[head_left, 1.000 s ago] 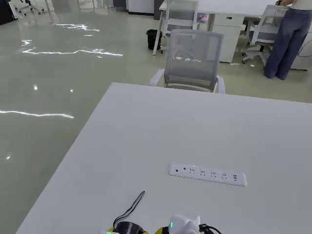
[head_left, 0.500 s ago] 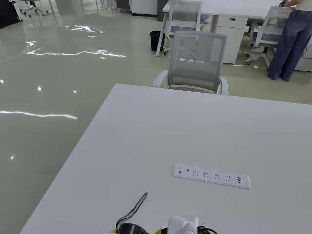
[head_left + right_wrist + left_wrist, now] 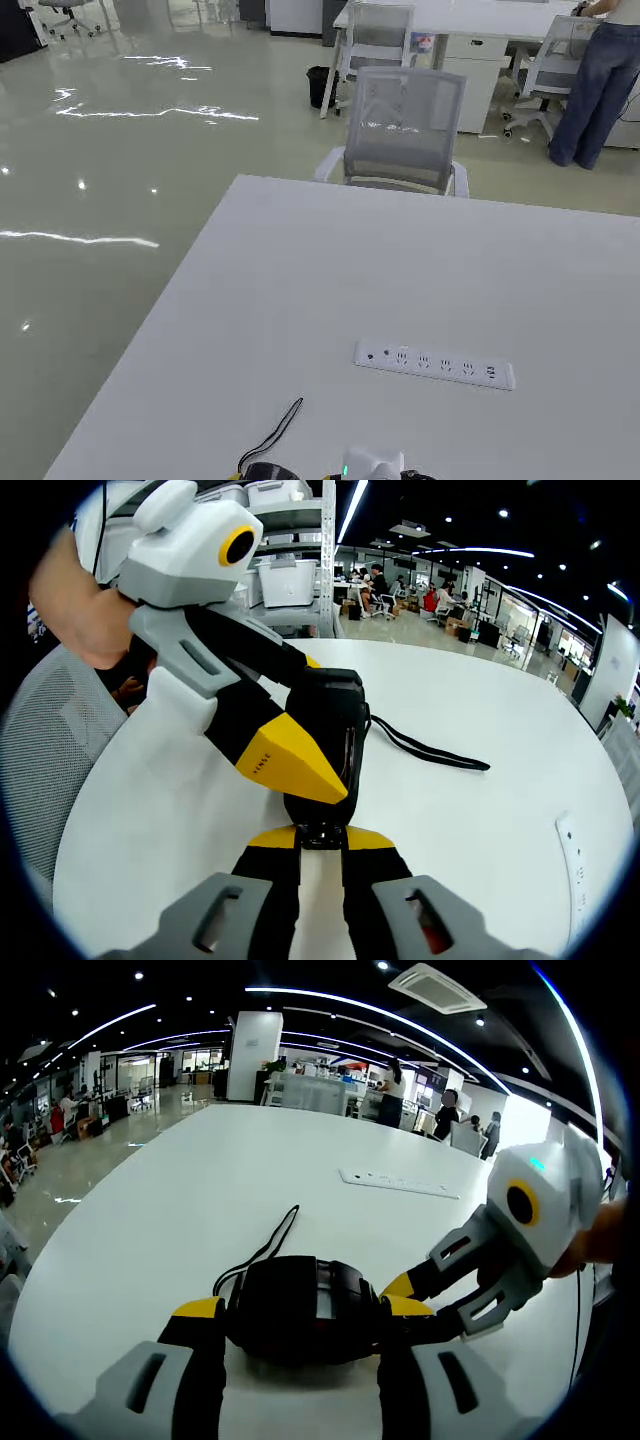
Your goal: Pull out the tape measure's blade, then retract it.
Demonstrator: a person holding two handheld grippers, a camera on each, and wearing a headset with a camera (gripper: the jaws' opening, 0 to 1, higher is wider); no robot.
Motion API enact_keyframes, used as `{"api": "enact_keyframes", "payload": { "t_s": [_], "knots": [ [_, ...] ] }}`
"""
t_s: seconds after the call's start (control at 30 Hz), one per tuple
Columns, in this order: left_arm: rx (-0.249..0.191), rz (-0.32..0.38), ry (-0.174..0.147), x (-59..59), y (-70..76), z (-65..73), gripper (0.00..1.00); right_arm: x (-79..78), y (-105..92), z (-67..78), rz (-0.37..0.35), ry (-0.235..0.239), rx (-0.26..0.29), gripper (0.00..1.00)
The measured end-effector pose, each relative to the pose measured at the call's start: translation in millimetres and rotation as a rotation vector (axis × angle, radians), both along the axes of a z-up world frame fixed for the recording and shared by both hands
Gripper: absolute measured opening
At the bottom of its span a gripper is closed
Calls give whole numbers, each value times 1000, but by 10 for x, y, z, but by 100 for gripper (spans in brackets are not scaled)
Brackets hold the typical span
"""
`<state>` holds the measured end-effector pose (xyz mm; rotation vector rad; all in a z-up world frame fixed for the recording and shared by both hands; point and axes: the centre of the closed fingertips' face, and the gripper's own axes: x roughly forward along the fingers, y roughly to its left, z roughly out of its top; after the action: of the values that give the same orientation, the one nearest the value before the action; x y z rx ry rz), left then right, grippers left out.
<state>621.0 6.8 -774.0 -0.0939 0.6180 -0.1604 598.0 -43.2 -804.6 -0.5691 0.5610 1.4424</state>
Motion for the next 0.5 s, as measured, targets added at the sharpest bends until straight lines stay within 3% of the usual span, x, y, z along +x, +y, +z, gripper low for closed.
{"api": "enact_keyframes", "payload": {
  "t_s": [0.5],
  "knots": [
    [19,-7,11,-47,-29,-35,59,-14,-11,-64,18,-24,-23,15]
  ]
}}
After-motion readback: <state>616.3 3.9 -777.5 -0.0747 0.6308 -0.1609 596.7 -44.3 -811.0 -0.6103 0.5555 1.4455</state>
